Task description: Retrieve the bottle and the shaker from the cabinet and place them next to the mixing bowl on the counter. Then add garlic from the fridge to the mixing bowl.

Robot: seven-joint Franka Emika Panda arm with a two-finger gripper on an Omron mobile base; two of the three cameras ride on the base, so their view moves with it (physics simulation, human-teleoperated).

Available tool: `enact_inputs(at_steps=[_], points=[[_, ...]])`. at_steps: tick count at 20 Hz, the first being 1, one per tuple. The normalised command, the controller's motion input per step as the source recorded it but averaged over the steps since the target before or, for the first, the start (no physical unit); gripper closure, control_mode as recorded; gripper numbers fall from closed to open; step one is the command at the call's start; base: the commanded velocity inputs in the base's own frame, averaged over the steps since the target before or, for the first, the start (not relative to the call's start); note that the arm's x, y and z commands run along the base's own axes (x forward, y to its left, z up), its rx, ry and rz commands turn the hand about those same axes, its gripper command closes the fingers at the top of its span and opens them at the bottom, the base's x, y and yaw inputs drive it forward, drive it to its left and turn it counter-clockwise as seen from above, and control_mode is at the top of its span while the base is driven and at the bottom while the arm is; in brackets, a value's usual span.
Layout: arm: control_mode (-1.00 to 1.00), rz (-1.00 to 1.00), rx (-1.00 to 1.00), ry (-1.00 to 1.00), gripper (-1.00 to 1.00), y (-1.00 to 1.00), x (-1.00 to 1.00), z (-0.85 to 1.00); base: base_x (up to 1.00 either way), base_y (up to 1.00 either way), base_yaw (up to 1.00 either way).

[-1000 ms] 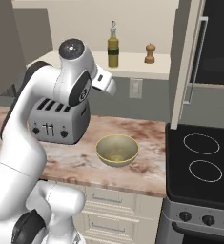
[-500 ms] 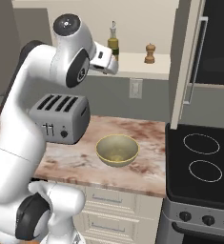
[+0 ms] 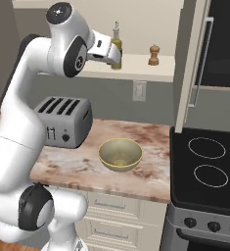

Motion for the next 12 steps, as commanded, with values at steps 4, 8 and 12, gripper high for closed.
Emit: enact_inputs(at_steps=[4,8,12], points=[[-1.0,-0.12,0.0,-0.2,-1.0,0.0,0.3,0.0,0.0,0.0,0.0],[-1.0,-0.14,0.0,-0.24,-1.0,0.08,0.35,0.08,0.0,0.0,0.0],[-1.0,-0.11,0.0,-0.14,-1.0,0.08,0.22,0.12,0.0,0.0,0.0]])
